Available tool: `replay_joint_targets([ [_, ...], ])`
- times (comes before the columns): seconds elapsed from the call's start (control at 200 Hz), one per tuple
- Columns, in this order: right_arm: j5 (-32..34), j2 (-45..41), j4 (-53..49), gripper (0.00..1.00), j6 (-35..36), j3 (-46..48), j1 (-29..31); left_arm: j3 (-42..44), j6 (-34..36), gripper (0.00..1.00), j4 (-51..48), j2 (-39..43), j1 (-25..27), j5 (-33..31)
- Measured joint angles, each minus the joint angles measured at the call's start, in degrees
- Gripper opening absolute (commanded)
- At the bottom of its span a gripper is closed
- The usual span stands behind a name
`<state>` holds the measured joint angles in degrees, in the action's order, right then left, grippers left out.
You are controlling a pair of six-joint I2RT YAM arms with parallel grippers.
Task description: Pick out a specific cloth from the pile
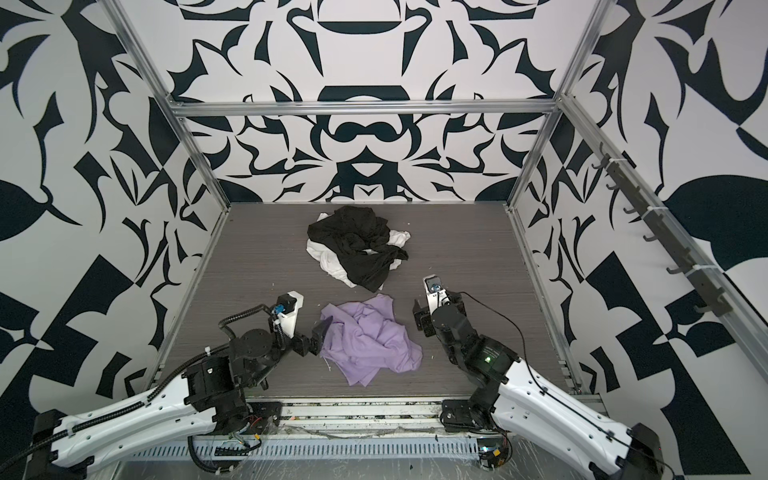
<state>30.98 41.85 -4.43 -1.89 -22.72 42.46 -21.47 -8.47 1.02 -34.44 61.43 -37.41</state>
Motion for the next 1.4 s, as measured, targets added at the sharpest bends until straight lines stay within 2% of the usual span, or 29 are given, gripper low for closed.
replay_joint_targets([
  [0.025,0.07,2.25,3.67,0.71,2.51,1.86,-2.23,0.07,1.66,1.0,0.98,-1.38,-3.34,-0.63],
  [0.065,-0.26,6.71,8.57,0.69,5.35,3.72,-6.34,0.0,3.21,0.98,1.73,-3.87,-11.3,2.4],
  [0.11,-0.46,12.87,14.56,0.69,7.37,4.79,-11.78,-0.07,4.72,0.97,2.47,-7.1,-23.47,7.26],
  [0.13,-0.44,16.61,18.14,0.7,8.44,5.22,-14.25,-0.11,4.61,0.97,3.08,-9.2,-30.53,10.71],
  [0.195,-0.26,26.88,29.97,0.73,10.54,6.78,-20.0,-0.31,5.07,0.97,5.68,-16.48,-47.6,18.71],
  [0.24,0.17,32.57,36.24,0.7,11.87,7.58,-22.16,-1.03,4.94,0.98,7.32,-22.45,-55.43,22.62],
  [0.285,0.37,37.94,41.0,0.71,13.57,7.63,-23.3,-2.16,5.4,1.0,8.7,-28.92,-59.25,25.55],
  [0.34,0.52,41.99,46.14,0.73,15.52,7.63,-23.76,-3.89,6.21,0.99,10.45,-36.0,-60.35,28.5],
  [0.425,0.24,43.6,50.01,0.71,16.68,7.54,-24.65,-6.19,7.78,1.0,14.19,-44.65,-59.95,32.41],
  [0.63,-4.61,38.36,52.54,0.75,16.48,7.23,-28.46,-5.75,10.21,0.99,25.94,-47.58,-59.69,38.25],
  [0.66,-5.86,37.24,52.17,0.84,15.96,7.28,-28.5,-5.11,10.23,0.99,28.87,-47.76,-59.82,39.01],
  [0.685,-7.1,36.22,51.95,0.97,15.37,7.45,-28.52,-4.13,10.23,1.0,32.2,-48.02,-59.87,39.5],
  [0.71,-8.48,35.17,52.57,0.99,15.02,7.91,-28.63,-3.17,10.19,1.0,35.1,-48.5,-59.87,39.85],
  [0.815,-12.57,35.45,56.78,1.0,11.08,9.31,-30.56,-0.5,9.79,0.99,42.69,-53.55,-59.87,40.0],
  [0.955,-16.92,46.21,62.99,1.0,6.27,8.85,-36.46,-0.2,9.53,0.99,45.16,-55.49,-59.87,39.82],
  [1.115,-20.35,48.48,57.55,1.0,3.3,6.27,-38.29,-0.24,9.33,1.0,47.21,-55.49,-59.91,39.76],
  [1.4,-23.96,48.11,56.39,1.0,2.08,3.41,-38.36,-0.24,9.29,0.99,47.56,-55.49,-59.93,39.58],
])
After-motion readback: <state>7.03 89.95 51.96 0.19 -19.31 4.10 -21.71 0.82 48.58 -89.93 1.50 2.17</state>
